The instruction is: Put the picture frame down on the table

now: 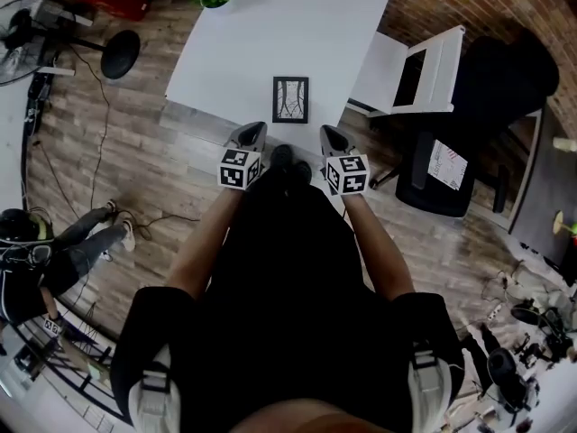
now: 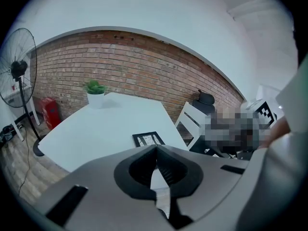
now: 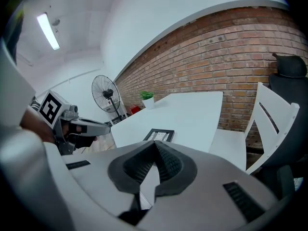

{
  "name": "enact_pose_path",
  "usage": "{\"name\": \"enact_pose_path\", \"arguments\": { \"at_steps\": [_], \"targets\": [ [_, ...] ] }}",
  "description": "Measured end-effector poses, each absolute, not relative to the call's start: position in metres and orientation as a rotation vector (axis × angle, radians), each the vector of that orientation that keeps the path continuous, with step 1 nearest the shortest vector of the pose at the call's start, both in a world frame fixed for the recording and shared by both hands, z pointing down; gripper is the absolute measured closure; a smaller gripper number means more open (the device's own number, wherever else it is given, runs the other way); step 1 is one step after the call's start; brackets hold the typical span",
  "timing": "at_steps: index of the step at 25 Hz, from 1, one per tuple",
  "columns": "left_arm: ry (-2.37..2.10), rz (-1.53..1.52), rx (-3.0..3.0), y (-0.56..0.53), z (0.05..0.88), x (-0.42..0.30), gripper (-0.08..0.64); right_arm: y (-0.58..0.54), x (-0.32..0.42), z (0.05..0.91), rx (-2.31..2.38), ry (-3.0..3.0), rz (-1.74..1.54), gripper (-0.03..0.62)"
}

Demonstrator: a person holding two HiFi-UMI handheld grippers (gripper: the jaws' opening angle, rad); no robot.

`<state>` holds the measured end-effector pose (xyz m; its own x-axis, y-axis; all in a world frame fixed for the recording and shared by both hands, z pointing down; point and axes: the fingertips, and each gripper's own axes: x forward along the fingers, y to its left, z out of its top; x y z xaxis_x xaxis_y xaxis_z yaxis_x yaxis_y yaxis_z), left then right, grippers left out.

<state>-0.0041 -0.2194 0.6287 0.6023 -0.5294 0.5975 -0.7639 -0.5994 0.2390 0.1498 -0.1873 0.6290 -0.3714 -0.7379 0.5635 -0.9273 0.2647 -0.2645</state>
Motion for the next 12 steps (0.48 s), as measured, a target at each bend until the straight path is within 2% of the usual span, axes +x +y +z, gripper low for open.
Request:
{"name": "enact_pose_path", "arguments": {
  "at_steps": [12],
  "targets": [
    [-1.142,0.641,2.387,-0.198,0.612,-0.001,0.538,-0.167,0.157,0.635,1.481,-2.261,0.809,0.595]
  ]
}}
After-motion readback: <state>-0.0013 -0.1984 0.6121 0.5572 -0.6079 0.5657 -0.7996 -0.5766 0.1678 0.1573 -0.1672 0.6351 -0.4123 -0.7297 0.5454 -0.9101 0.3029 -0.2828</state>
